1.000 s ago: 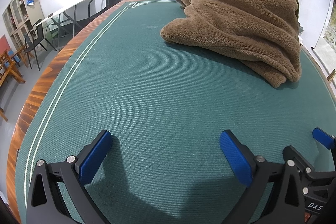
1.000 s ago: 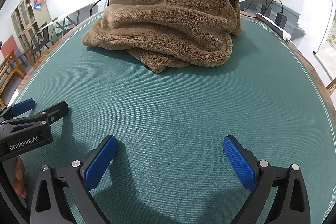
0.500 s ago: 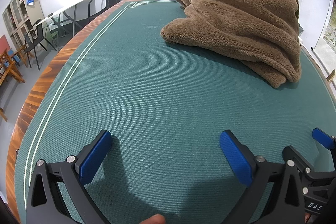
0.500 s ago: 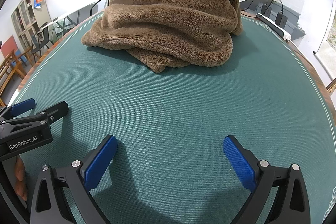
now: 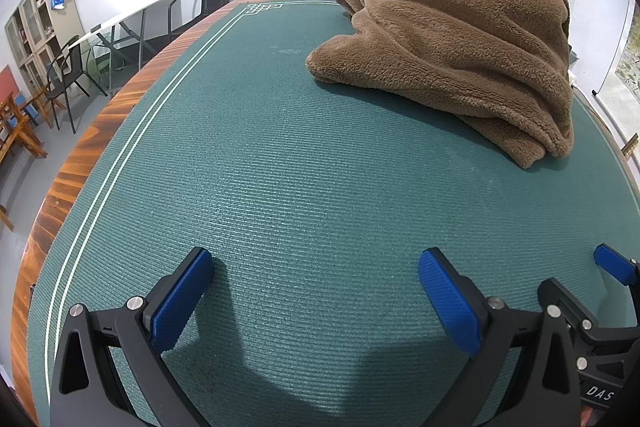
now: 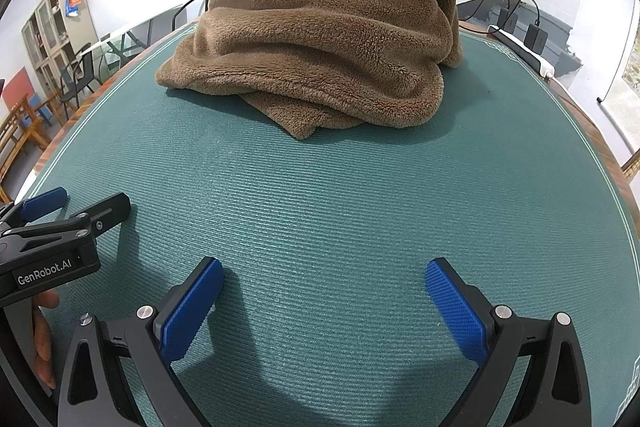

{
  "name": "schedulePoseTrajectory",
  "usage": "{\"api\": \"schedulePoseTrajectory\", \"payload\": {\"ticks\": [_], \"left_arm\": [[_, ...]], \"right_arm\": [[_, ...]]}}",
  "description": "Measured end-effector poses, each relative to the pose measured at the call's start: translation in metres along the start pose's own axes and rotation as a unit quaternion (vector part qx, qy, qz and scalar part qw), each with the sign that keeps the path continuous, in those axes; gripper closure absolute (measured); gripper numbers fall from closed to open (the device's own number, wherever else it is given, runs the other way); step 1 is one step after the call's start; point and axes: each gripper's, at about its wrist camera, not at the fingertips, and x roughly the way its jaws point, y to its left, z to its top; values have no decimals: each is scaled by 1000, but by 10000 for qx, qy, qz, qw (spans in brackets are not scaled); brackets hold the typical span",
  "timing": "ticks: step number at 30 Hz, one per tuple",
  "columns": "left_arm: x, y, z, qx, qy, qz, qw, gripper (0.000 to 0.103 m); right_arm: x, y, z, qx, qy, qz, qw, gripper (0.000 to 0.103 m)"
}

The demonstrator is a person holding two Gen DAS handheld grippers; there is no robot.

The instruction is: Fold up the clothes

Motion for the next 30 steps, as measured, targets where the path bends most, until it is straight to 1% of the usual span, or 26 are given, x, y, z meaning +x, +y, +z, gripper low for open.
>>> {"api": "schedulePoseTrajectory", "payload": {"ticks": [10, 17, 22, 23, 30], "left_arm": [[-2, -1, 1, -20, -5, 50, 10000, 0], [0, -3, 2, -78, 9, 106, 9999, 0], [4, -6, 25, -118, 383, -238, 9989, 0], [3, -7, 31, -121, 380, -285, 9988, 0], [-15, -17, 79, -129, -124, -451, 9988, 0]], "right_arm": [[-1, -3, -3, 30, -11, 53, 10000, 0], [0, -4, -3, 5, -4, 10, 10000, 0], [-1, -7, -4, 10, -2, 0, 10000, 0], [-1, -7, -4, 16, -2, -5, 10000, 0], [1, -11, 2, -60, 85, 107, 9999, 0]]}}
